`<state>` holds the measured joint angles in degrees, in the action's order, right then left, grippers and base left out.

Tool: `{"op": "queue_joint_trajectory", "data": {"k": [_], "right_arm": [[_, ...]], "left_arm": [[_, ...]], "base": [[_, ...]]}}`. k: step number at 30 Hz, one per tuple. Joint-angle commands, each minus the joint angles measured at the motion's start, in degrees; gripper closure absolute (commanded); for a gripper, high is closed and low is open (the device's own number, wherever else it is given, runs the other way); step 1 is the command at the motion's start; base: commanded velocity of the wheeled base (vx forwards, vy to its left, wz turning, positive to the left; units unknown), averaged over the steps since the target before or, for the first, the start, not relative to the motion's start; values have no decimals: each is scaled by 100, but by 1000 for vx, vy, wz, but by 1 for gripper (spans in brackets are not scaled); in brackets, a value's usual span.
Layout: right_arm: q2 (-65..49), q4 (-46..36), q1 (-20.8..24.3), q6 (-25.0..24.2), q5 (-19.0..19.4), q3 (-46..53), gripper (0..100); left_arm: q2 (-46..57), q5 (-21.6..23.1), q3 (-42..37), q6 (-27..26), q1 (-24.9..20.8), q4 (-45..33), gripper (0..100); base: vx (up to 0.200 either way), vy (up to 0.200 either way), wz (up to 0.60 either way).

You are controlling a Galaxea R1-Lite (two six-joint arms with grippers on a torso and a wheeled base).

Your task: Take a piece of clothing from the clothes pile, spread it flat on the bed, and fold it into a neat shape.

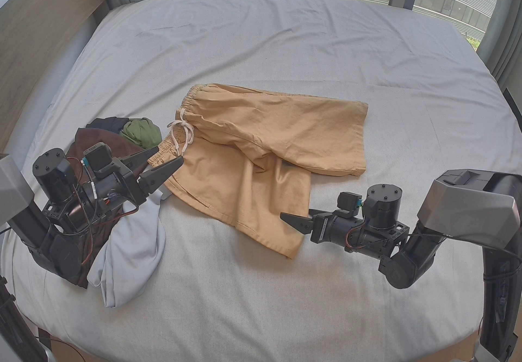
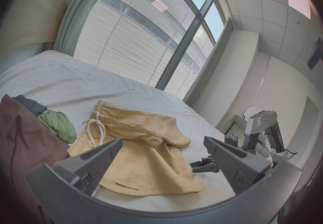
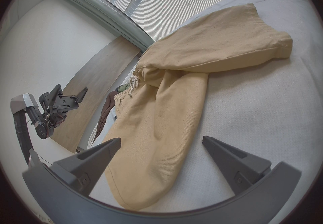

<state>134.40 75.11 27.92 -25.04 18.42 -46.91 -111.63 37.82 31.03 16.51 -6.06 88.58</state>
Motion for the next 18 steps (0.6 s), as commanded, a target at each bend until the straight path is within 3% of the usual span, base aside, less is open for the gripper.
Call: {"op": "queue_joint_trajectory", "data": {"k": [1, 2, 10, 14, 18], "right_arm": [[236, 4, 74, -1, -84, -134, 0], [262, 13, 74, -1, -102, -134, 100], [227, 66, 82, -10, -119, -55, 100], [113, 127, 82, -19, -462, 217, 100], [-63, 417, 74, -27, -488, 622, 100]], "left_arm": [[-26, -2, -9, 2, -1, 2, 0], [-26, -2, -9, 2, -1, 2, 0], [-87, -2, -9, -7, -1, 2, 0], [-96, -2, -9, -7, -9, 2, 0], [-96, -2, 0, -7, -9, 2, 0]], "base": [[0, 0, 0], [0, 0, 0], [0, 0, 0], [0, 0, 0], [0, 0, 0]]}}
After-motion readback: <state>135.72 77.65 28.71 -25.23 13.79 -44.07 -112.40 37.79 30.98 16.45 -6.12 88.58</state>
